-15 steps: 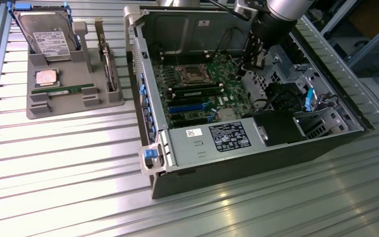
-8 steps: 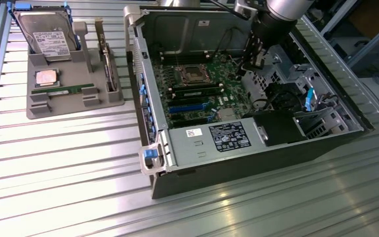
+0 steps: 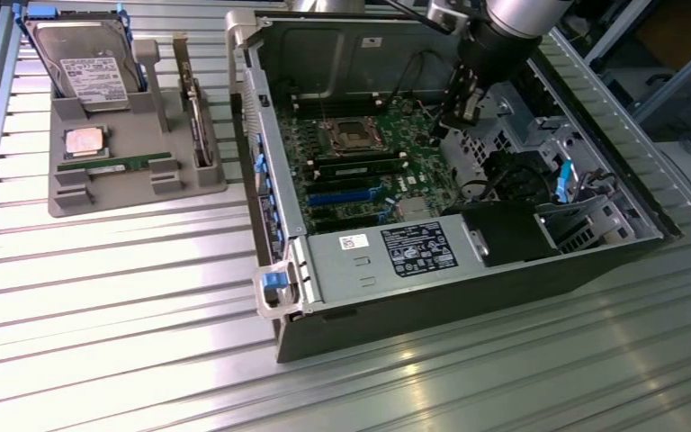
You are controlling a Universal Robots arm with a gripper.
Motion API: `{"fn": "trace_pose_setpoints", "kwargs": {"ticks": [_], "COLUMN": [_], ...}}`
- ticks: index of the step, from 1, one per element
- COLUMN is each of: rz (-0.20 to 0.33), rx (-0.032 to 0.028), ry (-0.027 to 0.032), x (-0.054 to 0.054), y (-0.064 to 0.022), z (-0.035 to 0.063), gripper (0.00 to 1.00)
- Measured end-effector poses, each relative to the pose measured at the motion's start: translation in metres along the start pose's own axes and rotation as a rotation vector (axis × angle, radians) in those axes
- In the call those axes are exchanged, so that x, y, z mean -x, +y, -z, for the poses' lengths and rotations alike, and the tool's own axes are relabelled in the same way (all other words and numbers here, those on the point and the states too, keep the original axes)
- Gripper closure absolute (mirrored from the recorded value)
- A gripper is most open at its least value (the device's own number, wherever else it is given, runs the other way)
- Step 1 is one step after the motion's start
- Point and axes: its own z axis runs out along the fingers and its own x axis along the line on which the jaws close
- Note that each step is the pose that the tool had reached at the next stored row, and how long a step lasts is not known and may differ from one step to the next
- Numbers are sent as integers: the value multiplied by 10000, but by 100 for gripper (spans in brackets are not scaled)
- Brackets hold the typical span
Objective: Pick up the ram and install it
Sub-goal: 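Press down the ram until it locks into place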
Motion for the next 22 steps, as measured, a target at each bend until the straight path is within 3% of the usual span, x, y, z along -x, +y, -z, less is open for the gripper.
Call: {"fn": "trace_pose_setpoints", "kwargs": {"ticks": [22], "rz": [-1027], "rx": [-6], "ry": [-70], "x": [0], "y": [0], "z": [0], "gripper": [89]}}
